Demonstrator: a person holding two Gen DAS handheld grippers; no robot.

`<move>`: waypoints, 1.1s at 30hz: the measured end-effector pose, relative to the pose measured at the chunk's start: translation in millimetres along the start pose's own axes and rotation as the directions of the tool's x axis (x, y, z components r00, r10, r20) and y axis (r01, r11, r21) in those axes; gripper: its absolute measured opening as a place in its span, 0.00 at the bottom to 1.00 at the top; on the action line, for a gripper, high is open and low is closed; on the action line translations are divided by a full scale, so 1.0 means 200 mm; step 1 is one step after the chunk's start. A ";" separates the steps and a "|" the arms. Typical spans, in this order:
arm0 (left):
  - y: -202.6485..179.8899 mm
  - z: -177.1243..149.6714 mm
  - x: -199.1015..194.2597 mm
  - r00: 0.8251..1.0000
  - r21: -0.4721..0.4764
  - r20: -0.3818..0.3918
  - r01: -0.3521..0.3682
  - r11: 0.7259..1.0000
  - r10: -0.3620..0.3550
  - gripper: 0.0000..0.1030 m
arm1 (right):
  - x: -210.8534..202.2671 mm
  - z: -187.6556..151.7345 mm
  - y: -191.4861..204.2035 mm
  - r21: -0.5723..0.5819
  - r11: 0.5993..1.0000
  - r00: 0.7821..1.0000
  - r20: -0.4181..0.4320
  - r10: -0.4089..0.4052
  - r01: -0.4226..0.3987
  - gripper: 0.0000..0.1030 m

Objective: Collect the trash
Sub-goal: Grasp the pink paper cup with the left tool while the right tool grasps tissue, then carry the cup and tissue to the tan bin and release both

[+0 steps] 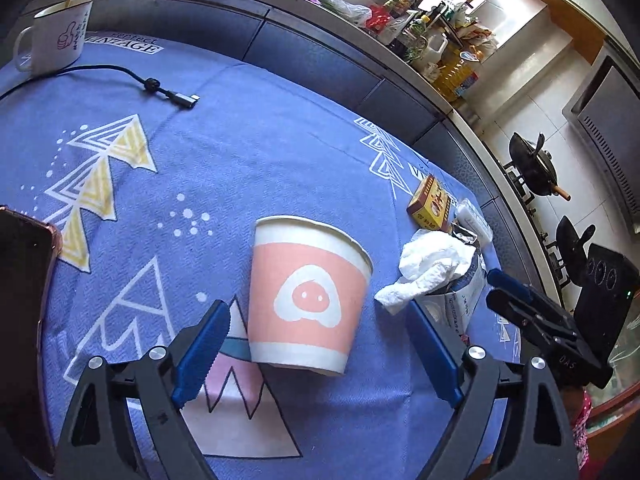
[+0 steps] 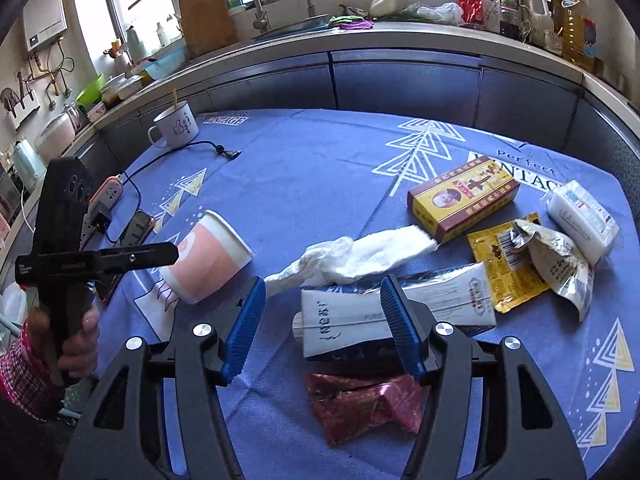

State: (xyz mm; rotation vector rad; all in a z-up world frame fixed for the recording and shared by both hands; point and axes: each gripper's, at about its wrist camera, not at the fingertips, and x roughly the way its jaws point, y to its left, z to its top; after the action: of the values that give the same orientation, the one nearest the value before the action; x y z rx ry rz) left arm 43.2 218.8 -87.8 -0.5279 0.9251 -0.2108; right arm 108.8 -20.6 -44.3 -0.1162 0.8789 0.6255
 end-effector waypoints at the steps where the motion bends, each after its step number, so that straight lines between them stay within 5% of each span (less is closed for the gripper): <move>1: -0.03 0.01 0.03 1.000 0.020 -0.006 -0.013 1.000 0.014 0.87 | 0.00 0.02 -0.02 -0.004 1.000 1.000 0.005 -0.012 0.012 0.69; 4: -0.11 0.00 0.11 0.997 0.099 -0.020 -0.077 0.992 0.079 0.87 | 0.07 0.10 -0.09 0.006 0.999 0.999 -0.037 -0.038 0.039 0.75; 6: -0.12 0.00 0.16 0.993 0.117 -0.037 -0.108 0.987 0.113 0.76 | 0.11 0.13 -0.16 0.068 0.997 0.997 -0.074 -0.022 0.027 0.75; 10: -0.11 -0.02 0.17 0.995 0.110 -0.028 -0.089 0.990 0.092 0.66 | 0.23 0.16 -0.28 0.204 0.979 0.990 -0.137 0.042 -0.013 0.73; 12: -0.12 -0.03 0.15 0.995 0.118 -0.019 -0.096 0.988 0.098 0.64 | 0.29 0.16 -0.26 0.208 0.976 0.982 -0.164 0.091 -0.056 0.49; 13: -0.11 -0.03 0.15 0.995 0.114 -0.020 -0.096 0.989 0.099 0.63 | 0.32 0.15 -0.24 0.209 0.974 0.975 -0.179 0.128 -0.089 0.18; 14: -0.11 -0.03 0.13 0.995 0.110 -0.020 -0.094 0.989 0.097 0.61 | 0.33 0.15 -0.20 0.207 0.971 0.971 -0.181 0.159 -0.120 0.03; 19: -0.16 0.00 -0.05 0.999 0.097 0.044 -0.024 0.995 0.020 0.60 | 0.09 0.18 -0.14 0.225 0.939 0.966 0.029 0.258 -0.258 0.02; 24: -0.35 0.03 -0.19 0.993 0.165 0.080 0.072 0.984 -0.086 0.60 | -0.28 0.11 -0.23 0.226 0.928 0.943 0.225 0.244 -0.295 0.03; 28: -0.62 -0.01 -0.12 0.991 0.271 0.028 0.120 0.955 -0.132 0.60 | -0.43 -0.09 -0.41 0.302 0.919 0.949 0.264 0.174 -0.253 0.03; 33: -0.96 -0.11 0.13 0.980 0.379 -0.115 0.193 0.905 -0.161 0.60 | -0.55 -0.45 -0.72 0.465 0.856 0.951 0.297 0.088 -0.224 0.03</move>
State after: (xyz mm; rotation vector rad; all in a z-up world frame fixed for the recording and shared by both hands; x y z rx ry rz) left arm 51.2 36.8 -17.2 -0.2336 0.8848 -0.5735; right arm 75.1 -220.0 -41.0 0.5030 0.7657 0.5338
